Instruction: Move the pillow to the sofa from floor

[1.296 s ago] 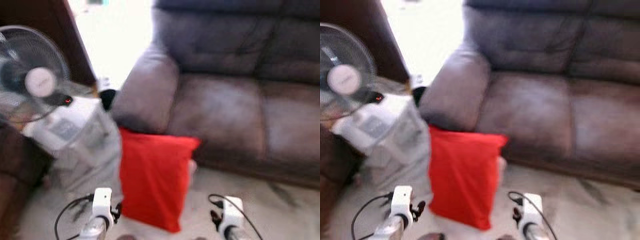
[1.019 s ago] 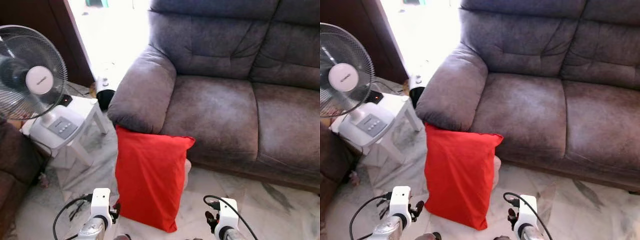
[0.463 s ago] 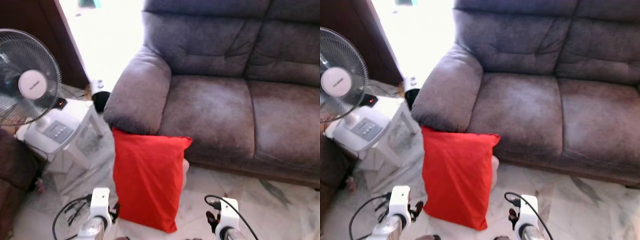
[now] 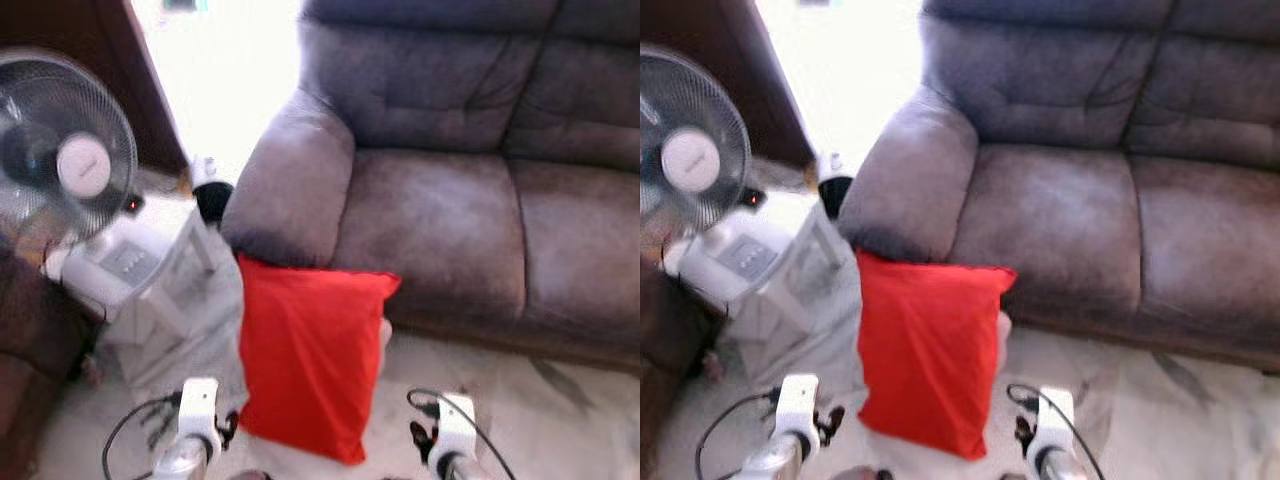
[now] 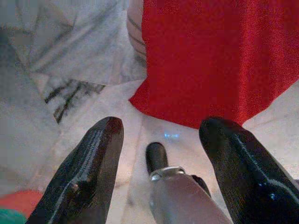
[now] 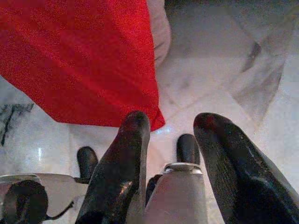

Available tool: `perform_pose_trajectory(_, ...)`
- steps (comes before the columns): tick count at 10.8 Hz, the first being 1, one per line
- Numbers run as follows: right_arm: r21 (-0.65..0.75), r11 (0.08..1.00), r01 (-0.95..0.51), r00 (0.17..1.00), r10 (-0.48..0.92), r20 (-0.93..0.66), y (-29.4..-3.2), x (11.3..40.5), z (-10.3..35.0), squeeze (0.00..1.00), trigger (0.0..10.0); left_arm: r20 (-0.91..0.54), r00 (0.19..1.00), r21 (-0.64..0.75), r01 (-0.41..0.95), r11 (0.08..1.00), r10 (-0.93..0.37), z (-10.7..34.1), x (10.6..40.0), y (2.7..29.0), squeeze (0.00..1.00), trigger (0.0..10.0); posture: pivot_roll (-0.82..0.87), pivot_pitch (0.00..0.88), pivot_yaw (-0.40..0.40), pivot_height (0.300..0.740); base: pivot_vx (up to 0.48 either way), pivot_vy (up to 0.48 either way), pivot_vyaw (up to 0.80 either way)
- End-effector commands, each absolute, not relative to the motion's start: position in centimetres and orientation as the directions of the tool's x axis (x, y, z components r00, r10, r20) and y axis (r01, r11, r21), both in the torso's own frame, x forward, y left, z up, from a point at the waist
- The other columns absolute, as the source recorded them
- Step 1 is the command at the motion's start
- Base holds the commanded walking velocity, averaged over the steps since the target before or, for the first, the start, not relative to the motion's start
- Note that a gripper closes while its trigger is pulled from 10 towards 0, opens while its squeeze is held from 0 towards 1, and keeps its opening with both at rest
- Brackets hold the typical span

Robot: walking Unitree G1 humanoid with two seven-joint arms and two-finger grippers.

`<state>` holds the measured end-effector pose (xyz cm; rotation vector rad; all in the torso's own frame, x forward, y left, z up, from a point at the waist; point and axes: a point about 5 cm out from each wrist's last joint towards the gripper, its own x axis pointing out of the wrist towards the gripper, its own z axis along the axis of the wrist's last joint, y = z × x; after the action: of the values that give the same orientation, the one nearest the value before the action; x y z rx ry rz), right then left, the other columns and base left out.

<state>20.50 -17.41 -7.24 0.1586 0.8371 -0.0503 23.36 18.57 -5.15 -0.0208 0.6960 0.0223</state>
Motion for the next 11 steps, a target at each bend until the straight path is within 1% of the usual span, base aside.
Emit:
perform_pose_trajectory(1, 0.125, 0.985, 0.118, 0.659, 0.016, -0.752, -17.41, 19.88, -7.57, 0.0, 10.0, -0.67, 0.742, -0.01, -0.047, 0.999, 0.028, -5.74, 22.47, 19.04, 0.0, 10.0, 0.08, 0.186, 0.028, 0.714, 0.0, 0.311, 0.0)
perform_pose_trajectory(5, 0.121, 0.985, 0.123, 0.651, 0.012, -0.759, -17.38, 19.77, -7.65, 0.0, 10.0, -0.676, 0.736, -0.004, -0.041, 0.999, 0.027, -5.83, 22.34, 19.1, 0.0, 10.0, 0.08, 0.178, 0.031, 0.714, 0.0, 0.313, 0.0)
perform_pose_trajectory(7, 0.121, 0.986, 0.118, 0.652, 0.015, -0.758, -17.35, 19.78, -7.65, 0.0, 10.0, -0.678, 0.734, -0.001, -0.037, 0.999, 0.027, -5.87, 22.27, 19.14, 0.0, 10.0, 0.08, 0.176, 0.031, 0.714, 0.0, 0.311, -0.43)
perform_pose_trajectory(11, 0.115, 0.986, 0.122, 0.652, 0.008, -0.758, -17.32, 19.8, -7.64, 0.0, 10.0, -0.68, 0.733, 0.012, -0.036, 0.999, 0.035, -5.87, 22.24, 19.31, 0.0, 10.0, 0.08, 0.178, 0.034, 0.714, 0.0, 0.0, 0.0)
